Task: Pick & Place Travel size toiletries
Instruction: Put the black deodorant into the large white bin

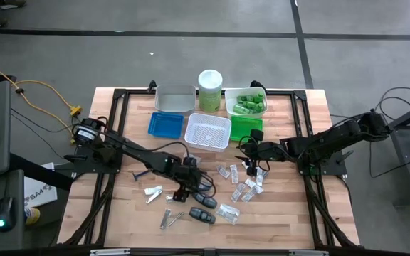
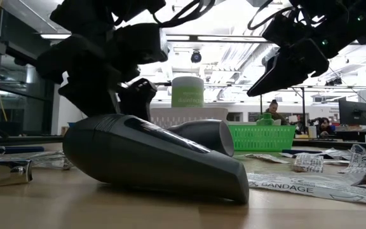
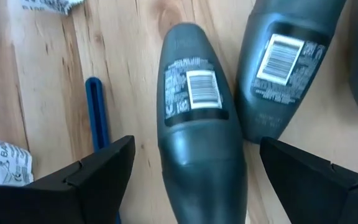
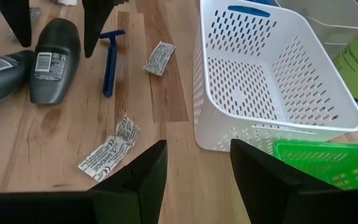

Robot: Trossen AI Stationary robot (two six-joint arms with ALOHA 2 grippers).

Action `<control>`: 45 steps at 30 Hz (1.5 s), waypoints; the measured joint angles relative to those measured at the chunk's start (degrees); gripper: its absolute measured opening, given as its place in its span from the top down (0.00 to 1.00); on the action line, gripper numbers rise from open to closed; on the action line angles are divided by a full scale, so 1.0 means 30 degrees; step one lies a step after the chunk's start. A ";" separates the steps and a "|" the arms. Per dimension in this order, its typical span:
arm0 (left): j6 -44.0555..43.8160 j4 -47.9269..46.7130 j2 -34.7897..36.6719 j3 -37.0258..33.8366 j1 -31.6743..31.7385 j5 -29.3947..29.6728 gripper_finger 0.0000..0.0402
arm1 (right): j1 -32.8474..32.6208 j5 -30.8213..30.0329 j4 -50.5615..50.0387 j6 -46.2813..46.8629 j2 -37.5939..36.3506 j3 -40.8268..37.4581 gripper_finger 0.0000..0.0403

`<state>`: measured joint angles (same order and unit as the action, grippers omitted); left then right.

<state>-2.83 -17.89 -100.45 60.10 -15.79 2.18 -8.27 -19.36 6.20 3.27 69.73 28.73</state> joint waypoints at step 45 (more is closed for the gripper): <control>-0.0165 0.0481 -0.0974 -0.0015 0.0006 -0.0482 0.50 | 0.0000 0.0518 -0.0569 0.0029 0.0000 0.0007 0.58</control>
<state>-3.33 -16.45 -103.37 60.05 -15.77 0.73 -8.27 -17.80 4.49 3.36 69.73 28.75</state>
